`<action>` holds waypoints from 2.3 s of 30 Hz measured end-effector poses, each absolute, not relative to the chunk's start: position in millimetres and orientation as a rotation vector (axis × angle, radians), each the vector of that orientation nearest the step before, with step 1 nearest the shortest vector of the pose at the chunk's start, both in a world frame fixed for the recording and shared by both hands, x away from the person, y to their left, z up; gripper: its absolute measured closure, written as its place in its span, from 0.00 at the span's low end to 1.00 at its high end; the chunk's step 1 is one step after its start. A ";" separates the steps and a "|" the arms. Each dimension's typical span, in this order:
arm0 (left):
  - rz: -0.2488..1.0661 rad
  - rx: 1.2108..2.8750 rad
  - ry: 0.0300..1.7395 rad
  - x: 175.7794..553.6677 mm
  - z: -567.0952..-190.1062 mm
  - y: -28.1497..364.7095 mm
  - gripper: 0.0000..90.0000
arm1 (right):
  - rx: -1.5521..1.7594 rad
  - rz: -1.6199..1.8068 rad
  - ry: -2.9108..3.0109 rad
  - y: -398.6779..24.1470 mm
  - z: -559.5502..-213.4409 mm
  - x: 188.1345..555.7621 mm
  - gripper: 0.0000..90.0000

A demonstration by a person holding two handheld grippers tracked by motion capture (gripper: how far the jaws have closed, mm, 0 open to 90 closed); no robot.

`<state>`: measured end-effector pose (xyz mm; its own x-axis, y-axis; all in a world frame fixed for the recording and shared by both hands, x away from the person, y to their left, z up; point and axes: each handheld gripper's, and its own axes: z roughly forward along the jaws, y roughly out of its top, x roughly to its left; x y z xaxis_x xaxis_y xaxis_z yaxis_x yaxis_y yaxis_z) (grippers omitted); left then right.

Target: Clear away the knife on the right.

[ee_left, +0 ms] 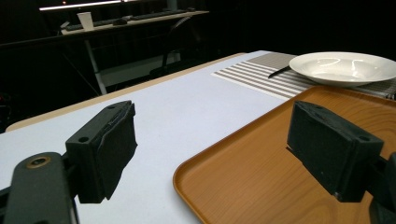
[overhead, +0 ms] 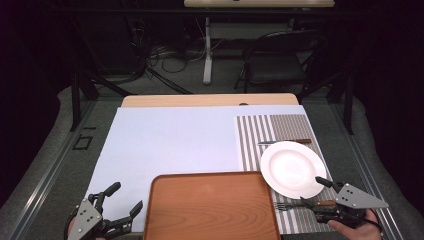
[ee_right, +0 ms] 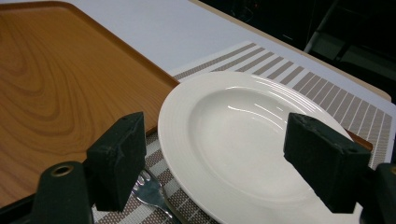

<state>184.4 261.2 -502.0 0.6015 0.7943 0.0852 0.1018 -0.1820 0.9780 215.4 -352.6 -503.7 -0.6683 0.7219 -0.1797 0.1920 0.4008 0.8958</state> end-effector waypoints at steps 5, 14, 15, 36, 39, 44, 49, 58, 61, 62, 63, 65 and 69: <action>0.709 1.687 0.741 189.4 -504.2 260.4 0.18 | 0.763 1.219 2.143 -353.8 -501.8 220.0 0.23; 0.701 1.686 0.746 195.0 -504.5 260.6 0.17 | 0.754 1.126 2.229 -360.3 -498.1 236.9 0.23; 0.694 1.693 0.742 195.2 -504.8 259.7 0.17 | 0.755 1.119 2.238 -361.4 -496.9 239.1 0.22; 0.691 1.716 0.731 194.1 -506.2 257.4 0.18 | 0.743 0.952 2.384 -387.8 -472.8 298.6 0.20; 0.688 1.715 0.734 194.0 -506.9 257.4 0.17 | 0.736 0.930 2.409 -390.1 -473.4 307.4 0.18; 0.691 1.715 0.735 193.7 -506.9 257.4 0.18 | 0.718 0.894 2.425 -391.8 -474.8 322.8 0.18; 0.694 1.719 0.738 194.0 -507.7 257.5 0.18 | 0.702 0.860 2.442 -390.9 -474.3 335.7 0.17; 0.688 1.725 0.737 194.1 -508.8 257.8 0.18 | 0.667 0.827 2.481 -384.2 -468.9 361.6 0.22; 0.689 1.726 0.739 194.5 -509.5 257.9 0.18 | 0.639 0.806 2.497 -381.3 -466.7 369.8 0.24; 0.687 1.726 0.740 194.5 -509.7 257.8 0.17 | 0.620 0.795 2.504 -379.4 -464.7 375.1 0.25; 0.686 1.726 0.741 194.5 -509.8 257.8 0.18 | 0.611 0.791 2.505 -378.4 -463.8 377.5 0.26; 0.686 1.727 0.739 194.6 -509.7 257.7 0.18 | 0.598 0.777 2.503 -376.5 -461.8 382.7 0.28; 0.682 1.724 0.743 194.4 -510.2 257.6 0.18 | 0.588 0.766 2.513 -374.0 -458.7 391.5 0.30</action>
